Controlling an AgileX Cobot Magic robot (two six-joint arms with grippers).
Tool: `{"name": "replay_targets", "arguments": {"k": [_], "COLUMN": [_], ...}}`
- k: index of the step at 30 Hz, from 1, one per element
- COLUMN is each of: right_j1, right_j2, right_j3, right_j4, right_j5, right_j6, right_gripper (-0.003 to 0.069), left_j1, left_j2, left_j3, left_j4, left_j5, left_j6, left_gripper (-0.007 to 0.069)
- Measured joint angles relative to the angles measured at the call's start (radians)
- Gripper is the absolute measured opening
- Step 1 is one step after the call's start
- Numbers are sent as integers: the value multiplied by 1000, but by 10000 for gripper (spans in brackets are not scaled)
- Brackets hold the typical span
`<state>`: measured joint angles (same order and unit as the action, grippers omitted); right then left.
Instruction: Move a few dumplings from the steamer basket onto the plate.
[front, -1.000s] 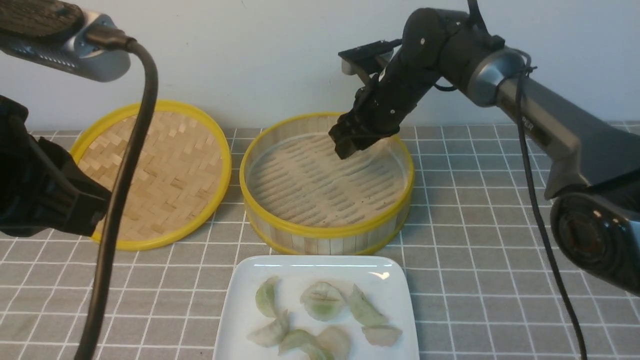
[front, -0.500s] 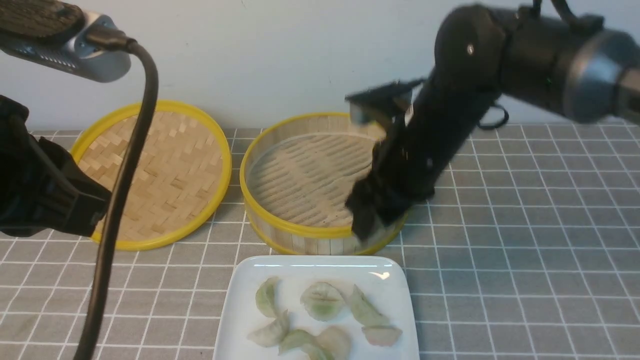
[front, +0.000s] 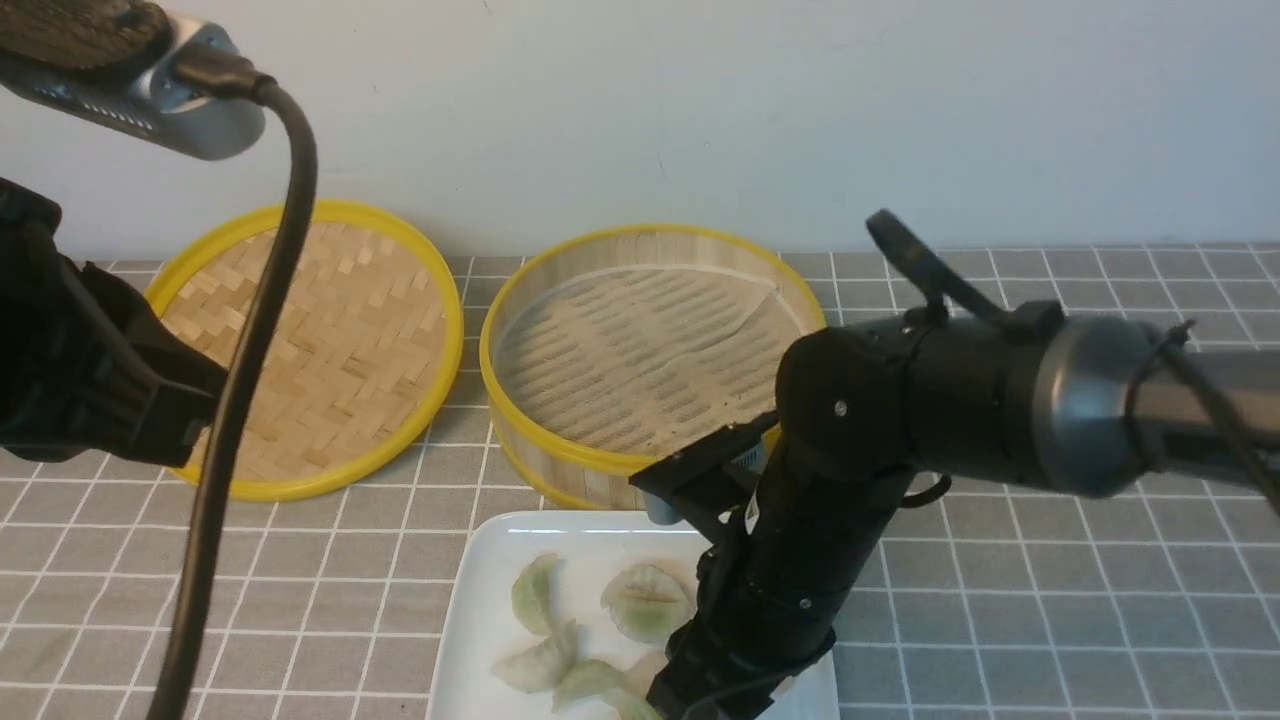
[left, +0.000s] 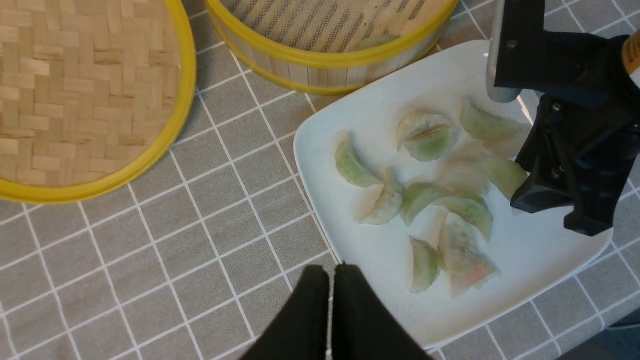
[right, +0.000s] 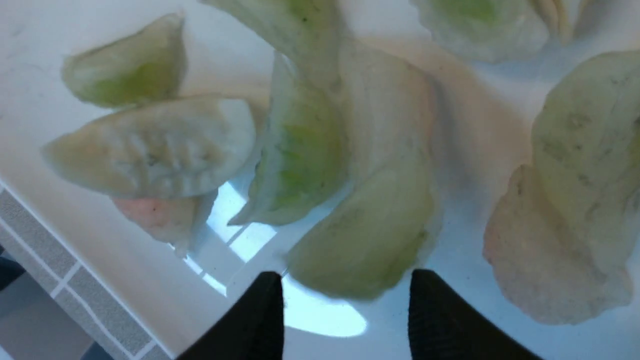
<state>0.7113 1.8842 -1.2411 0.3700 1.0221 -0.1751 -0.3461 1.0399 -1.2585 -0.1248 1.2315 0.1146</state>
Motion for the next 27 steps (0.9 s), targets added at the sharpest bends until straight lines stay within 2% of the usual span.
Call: {"name": "replay_targets", "arguments": {"k": [5, 6, 8, 10, 11, 14, 16, 17, 20, 27], "right_j1": [0, 0, 0, 0, 0, 0, 0, 0, 0, 0], "right_j2": [5, 5, -12, -29, -54, -163, -265, -305, -460, -829], "right_j3": [-19, -33, -74, -86, -96, -111, -114, -115, -116, -78], "right_j4": [-66, -87, -131, -144, -158, -220, -282, -308, -377, -505], "right_j5": [23, 42, 86, 100, 105, 100, 99, 99, 107, 62], "right_j6": [44, 66, 130, 149, 164, 217, 281, 315, 406, 531], "right_gripper": [479, 501, 499, 473, 435, 264, 106, 67, 3, -13], "left_j1": [0, 0, 0, 0, 0, 0, 0, 0, 0, 0], "left_j2": [0, 0, 0, 0, 0, -3, -19, -32, -78, -235], "left_j3": [0, 0, 0, 0, 0, 0, 4, 10, 40, 146], "left_j4": [0, 0, 0, 0, 0, 0, 1, 2, 1, 1], "left_j5": [-6, -5, -2, 2, 9, 20, 21, 21, 17, -45], "left_j6": [6, 12, 20, 26, 30, 46, 49, 51, 52, 52], "left_gripper": [-5, -5, -5, -5, -5, -5, -5, -5, -5, -5]}}
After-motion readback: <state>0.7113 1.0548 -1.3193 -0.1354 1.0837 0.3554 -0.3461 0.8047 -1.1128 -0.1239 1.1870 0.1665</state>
